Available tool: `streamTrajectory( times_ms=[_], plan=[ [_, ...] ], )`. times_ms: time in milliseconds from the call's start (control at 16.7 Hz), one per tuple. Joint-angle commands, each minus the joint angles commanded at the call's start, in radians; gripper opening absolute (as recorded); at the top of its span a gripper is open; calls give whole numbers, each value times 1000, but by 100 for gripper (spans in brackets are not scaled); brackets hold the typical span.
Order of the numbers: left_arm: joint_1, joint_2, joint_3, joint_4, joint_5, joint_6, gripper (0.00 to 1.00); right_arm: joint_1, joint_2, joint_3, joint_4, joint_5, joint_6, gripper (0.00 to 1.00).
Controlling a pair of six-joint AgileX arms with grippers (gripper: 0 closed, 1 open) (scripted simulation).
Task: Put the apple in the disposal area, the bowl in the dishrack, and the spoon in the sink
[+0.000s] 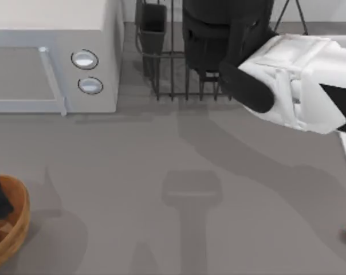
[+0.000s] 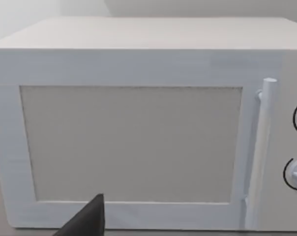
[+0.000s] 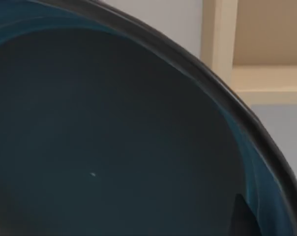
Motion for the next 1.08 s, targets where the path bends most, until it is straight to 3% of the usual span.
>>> streamTrajectory(
  times_ms=[360,660,1080],
  plan=[
    [0,0,0,0,0,0,100,-169,230,-55,292,-171,-6,0],
    [0,0,0,0,0,0,100,-183,245,-60,309,-185,-7,0],
    [0,0,0,0,0,0,100,-183,245,-60,309,-185,-7,53]
  ],
)
